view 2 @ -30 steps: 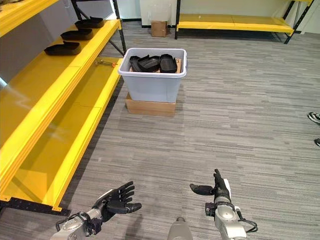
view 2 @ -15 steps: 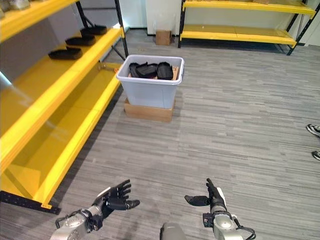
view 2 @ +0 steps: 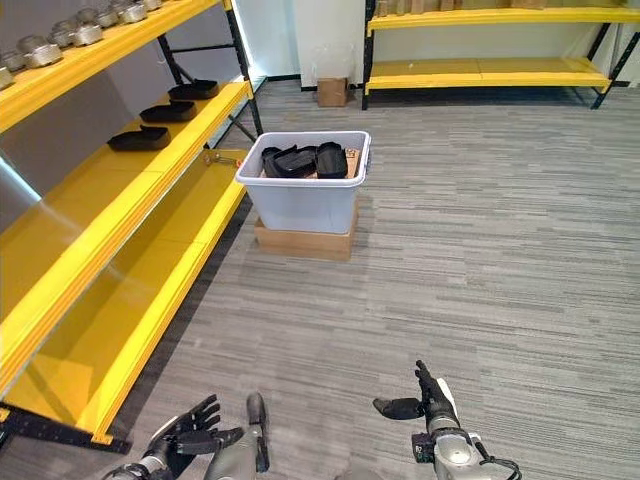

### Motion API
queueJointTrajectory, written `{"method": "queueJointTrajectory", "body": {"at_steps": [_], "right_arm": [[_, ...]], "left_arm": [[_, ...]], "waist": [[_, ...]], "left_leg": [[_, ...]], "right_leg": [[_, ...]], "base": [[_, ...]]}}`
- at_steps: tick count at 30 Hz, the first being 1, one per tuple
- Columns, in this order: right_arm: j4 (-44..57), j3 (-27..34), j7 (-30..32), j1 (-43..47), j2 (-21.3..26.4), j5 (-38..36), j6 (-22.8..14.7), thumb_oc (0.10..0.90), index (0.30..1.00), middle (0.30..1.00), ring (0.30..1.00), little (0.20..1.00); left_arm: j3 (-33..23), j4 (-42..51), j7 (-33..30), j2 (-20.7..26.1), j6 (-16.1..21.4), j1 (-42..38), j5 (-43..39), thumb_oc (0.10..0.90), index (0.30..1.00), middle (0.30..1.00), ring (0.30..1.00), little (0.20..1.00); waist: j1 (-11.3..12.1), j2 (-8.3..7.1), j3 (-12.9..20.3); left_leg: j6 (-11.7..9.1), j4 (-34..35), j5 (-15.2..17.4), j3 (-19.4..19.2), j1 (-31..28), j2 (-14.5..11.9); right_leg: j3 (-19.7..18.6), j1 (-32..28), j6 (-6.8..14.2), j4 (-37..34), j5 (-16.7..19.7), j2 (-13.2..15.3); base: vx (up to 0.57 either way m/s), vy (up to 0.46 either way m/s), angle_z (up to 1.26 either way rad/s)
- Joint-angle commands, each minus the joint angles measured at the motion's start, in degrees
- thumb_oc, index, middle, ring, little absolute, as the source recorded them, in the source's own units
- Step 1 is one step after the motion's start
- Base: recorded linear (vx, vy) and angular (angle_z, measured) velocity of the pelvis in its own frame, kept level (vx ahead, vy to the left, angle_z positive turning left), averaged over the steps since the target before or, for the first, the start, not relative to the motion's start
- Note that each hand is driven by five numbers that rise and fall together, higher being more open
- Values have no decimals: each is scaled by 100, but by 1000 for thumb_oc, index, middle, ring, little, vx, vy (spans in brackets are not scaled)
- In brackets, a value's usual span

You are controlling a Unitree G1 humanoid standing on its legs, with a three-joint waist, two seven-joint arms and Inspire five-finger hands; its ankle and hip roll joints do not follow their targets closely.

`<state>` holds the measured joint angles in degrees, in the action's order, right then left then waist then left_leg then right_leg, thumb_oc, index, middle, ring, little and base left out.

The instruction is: Move parts from the plastic box to the shelf.

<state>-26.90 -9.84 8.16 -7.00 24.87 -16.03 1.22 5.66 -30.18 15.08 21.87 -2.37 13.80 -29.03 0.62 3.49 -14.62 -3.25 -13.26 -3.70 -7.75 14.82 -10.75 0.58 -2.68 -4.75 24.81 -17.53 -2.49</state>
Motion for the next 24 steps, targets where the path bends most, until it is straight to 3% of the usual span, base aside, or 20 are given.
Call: {"method": "queueJointTrajectory", "body": {"at_steps": [1,3,6,9,12,15,16,18,20,22,24], "right_arm": [[1065,192,-309,56,-37,49,-440,900,1000,1000,1000,1000],[1155,130,-308,34,-85,95,-333,900,1000,1000,1000,1000],[1171,75,-317,60,-174,47,-425,900,1000,1000,1000,1000],[1106,47,-160,139,-229,52,-262,900,1000,1000,1000,1000],[802,49,-143,265,-301,-88,-383,900,1000,1000,1000,1000],[822,9,-115,313,-342,-19,-404,900,1000,1000,1000,1000],[878,-10,-37,327,-318,-37,-365,900,1000,1000,1000,1000],[848,17,71,349,-299,-92,-356,900,1000,1000,1000,1000],[823,86,55,347,-270,-99,-435,900,1000,1000,1000,1000],[753,153,51,382,-213,-185,-510,900,1000,1000,1000,1000],[675,176,104,431,-211,-265,-583,900,1000,1000,1000,1000]], "left_arm": [[-155,664,316,382,215,-108,-56,900,1000,1000,1000,1000],[-131,663,315,389,185,-102,-79,900,1000,1000,1000,1000],[-105,689,311,477,198,-81,118,900,1000,1000,1000,1000],[-95,686,331,589,266,-159,86,900,1000,1000,1000,1000],[-61,641,290,618,422,-230,312,900,1000,1000,1000,1000],[45,613,330,631,445,-332,341,900,1000,1000,1000,1000],[120,659,423,646,386,-407,241,900,1000,1000,1000,1000],[214,842,590,641,104,-517,-168,900,1000,1000,1000,1000],[285,967,557,614,47,-639,-265,900,1000,1000,1000,1000],[414,996,496,552,-38,-882,-167,900,1000,1000,1000,1000],[574,946,464,454,-58,-1128,-6,900,1000,1000,1000,1000]], "waist": [[88,-152,166],[110,-198,247],[143,-295,393],[165,-408,572],[246,-606,705],[259,-656,784],[194,-688,793],[51,-695,784],[-43,-676,737],[-118,-608,660],[-234,-538,584]], "left_leg": [[-28,-163,-53,-212,92,10],[82,-123,135,-307,-82,177],[259,105,331,-454,-344,465],[460,300,539,-669,-513,744],[675,535,696,-1026,-684,1056],[820,821,746,-1275,-878,1191],[865,946,796,-1333,-1001,1260],[832,1039,827,-1323,-1153,1297],[718,1000,816,-1251,-1220,1272],[549,962,772,-1089,-1369,1161],[443,997,807,-961,-1589,1050]], "right_leg": [[372,-159,634,286,-199,351],[466,-93,733,535,-169,351],[516,-91,948,630,104,355],[613,-193,1091,592,406,376],[716,-295,1447,770,1141,354],[867,-82,1726,1350,1716,304],[836,151,1815,1432,1946,139],[751,461,1722,1028,1915,-72],[865,501,1460,220,1611,15],[1048,528,1193,-741,1400,317],[1020,779,1212,-1411,1675,693]], "base": [[278,190,4],[359,253,-7],[305,248,-1],[164,214,-1],[68,206,-15],[16,143,-29],[21,106,-43],[39,54,-31],[66,-10,-9],[79,-70,-18],[144,-110,-15]]}}
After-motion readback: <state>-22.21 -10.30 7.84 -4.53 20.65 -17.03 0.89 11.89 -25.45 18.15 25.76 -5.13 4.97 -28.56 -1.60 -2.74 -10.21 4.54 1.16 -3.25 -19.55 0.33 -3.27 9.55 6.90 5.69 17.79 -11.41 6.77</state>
